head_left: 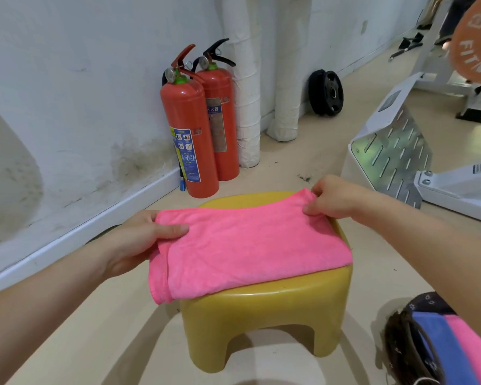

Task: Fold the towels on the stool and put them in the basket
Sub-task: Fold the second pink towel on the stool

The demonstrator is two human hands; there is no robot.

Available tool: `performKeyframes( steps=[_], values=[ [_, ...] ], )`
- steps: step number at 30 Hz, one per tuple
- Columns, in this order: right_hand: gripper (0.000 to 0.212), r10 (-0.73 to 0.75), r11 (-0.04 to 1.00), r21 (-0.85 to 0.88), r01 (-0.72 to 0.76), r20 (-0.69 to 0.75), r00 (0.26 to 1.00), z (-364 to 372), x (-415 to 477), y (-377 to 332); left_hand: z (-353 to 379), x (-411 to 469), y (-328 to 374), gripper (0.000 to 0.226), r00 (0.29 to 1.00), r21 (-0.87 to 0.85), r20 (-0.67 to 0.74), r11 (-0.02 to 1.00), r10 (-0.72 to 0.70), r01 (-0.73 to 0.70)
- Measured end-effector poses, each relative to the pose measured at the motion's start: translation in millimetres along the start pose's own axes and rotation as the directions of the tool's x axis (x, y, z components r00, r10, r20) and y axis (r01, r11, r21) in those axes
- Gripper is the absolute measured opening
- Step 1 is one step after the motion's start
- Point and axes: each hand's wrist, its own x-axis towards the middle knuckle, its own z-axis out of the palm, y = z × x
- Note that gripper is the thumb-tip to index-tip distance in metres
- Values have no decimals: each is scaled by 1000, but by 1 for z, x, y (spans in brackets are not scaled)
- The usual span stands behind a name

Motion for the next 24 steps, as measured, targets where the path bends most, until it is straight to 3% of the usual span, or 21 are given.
performKeyframes(
  steps=[2, 3, 5, 7, 8, 11, 14, 19, 21, 24],
  values=[
    [5, 45, 971, 231, -57, 56, 997, -10, -1, 5, 4, -2, 5, 46, 998, -48, -27, 997, 58, -59],
    [8, 49, 963, 265, -53, 20, 999, -15, 0, 8, 8, -2, 8, 37, 993, -56, -79, 994, 90, -94],
    [12, 28, 999, 48, -21, -155, 988, -22, 6, 18, 18, 2, 13, 26, 950, 27, -262, 985, 171, -170],
    [45, -22, 966, -252, -54, -288, 957, -16, 7, 26, 24, 5, 15, 26, 848, 280, -416, 933, 329, -225],
    [56, -71, 949, -313, -35, -322, 944, -8, 3, 24, 27, 2, 16, 23, 804, 402, -429, 884, 412, -238],
    [51, -402, 899, -316, 303, -323, 857, 23, -17, -3, 32, -20, 9, 16, 804, 631, -285, 734, 522, -252],
    [45, -634, 768, -240, 594, -152, 758, 55, -39, -34, 48, -40, -4, 22, 830, 764, -151, 596, 536, -246],
    [58, -667, 736, -144, 661, 13, 745, 85, -49, -37, 69, -48, -8, 41, 762, 879, -88, 410, 641, -243],
    [57, -641, 757, -143, 637, 21, 767, 89, -49, -33, 74, -48, -9, 38, 779, 941, -64, 298, 624, -161],
    [50, -621, 768, -193, 611, 7, 784, 97, -49, -33, 78, -41, -10, 33, 804, 963, -109, 262, 584, -59]
  ],
)
